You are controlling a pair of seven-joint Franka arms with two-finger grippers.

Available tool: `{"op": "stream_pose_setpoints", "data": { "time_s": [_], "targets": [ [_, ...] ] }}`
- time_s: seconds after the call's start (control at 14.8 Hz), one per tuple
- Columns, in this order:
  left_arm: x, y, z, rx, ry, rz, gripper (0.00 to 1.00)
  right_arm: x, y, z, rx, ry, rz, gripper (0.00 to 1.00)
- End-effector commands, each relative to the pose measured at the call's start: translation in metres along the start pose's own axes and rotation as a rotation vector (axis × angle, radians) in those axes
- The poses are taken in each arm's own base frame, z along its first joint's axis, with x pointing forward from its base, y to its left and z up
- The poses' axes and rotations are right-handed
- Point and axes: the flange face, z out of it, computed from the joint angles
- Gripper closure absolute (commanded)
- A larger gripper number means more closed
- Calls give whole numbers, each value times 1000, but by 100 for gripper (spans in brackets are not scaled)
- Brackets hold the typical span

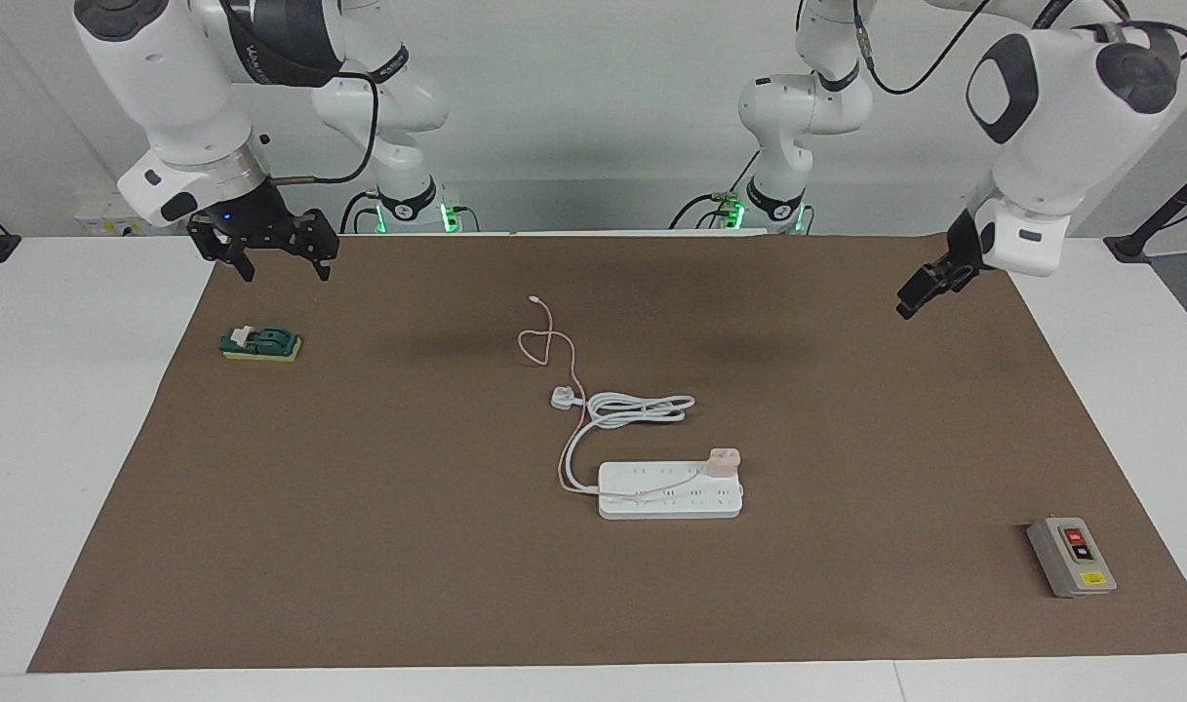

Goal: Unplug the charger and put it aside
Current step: 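Reach the left gripper to the pink charger while the right gripper reaches the strip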

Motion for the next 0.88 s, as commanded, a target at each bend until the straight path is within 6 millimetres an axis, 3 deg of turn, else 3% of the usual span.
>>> {"op": "stream_pose_setpoints", "data": {
  "time_s": [0.0, 0.14, 0.34, 0.61, 0.81],
  "targets": [
    [27, 50, 29, -7, 6, -242, 0, -9, 1, -1, 8, -13, 21, 0],
    [25, 79, 49, -30, 32, -372, 0, -8, -2, -2, 7, -1, 21, 0],
    [21, 124, 97, -33, 23, -560, 0, -3, -16, 1, 12, 31, 95, 0],
    [34, 162, 135, -54, 33, -719, 0, 18, -74, 27, 98, 21, 300, 0],
    [20, 191, 158, -80, 48, -773, 0, 42, -122, 62, 167, -4, 463, 0]
  ]
}}
